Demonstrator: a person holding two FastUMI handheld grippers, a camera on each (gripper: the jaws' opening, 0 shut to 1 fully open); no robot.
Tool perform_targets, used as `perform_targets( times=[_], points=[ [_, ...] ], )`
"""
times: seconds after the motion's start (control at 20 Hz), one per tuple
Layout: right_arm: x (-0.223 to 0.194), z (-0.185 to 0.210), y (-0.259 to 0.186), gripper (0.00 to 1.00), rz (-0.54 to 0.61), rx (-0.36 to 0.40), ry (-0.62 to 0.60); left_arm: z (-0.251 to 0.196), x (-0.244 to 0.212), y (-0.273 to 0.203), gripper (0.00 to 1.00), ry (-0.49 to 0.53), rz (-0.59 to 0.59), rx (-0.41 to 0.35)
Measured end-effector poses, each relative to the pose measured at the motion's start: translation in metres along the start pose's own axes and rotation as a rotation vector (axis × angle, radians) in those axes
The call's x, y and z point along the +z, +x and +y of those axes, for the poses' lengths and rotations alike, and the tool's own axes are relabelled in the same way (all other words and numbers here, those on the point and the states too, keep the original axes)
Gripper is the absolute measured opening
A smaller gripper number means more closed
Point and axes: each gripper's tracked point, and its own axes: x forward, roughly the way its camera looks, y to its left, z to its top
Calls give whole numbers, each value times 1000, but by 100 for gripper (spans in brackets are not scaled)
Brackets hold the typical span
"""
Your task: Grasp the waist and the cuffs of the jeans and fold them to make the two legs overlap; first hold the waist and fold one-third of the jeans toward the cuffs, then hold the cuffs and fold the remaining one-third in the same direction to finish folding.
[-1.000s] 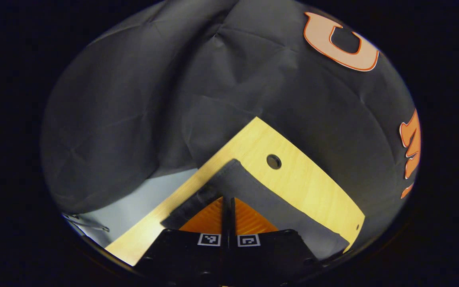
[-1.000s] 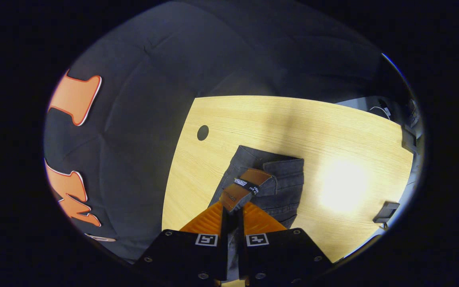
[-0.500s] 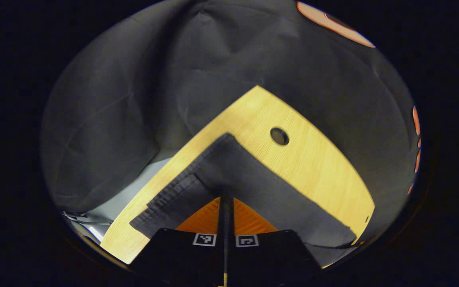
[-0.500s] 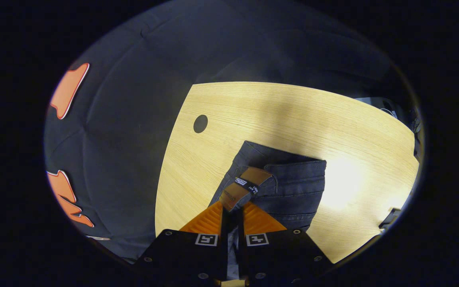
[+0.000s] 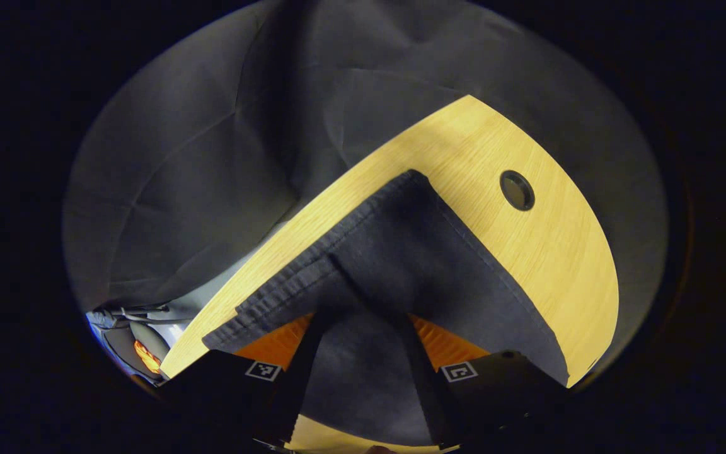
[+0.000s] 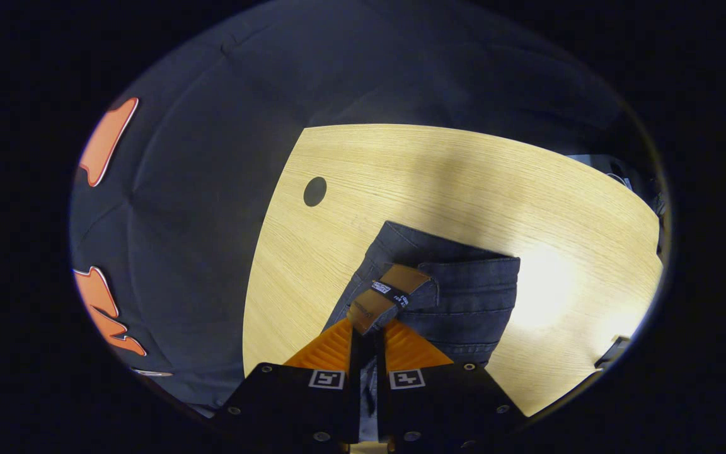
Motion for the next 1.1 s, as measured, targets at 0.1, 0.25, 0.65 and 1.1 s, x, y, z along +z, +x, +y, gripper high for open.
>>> perform_targets(
  times=[0.1, 0.25, 0.65, 1.1],
  points=[
    [0, -1, 0, 12, -2, -2, -1, 0, 2, -2, 77, 25, 6, 21],
    [0, -1, 2, 12, -7, -3, -4, -4, 0, 8, 54, 30, 7, 15],
    [5, 8, -11, 12, -28, 60, 5, -36, 40, -58, 1, 9, -233, -261],
    [12, 36, -10, 18, -26, 150, 79, -53, 69, -63, 15, -1, -340, -324]
  ],
)
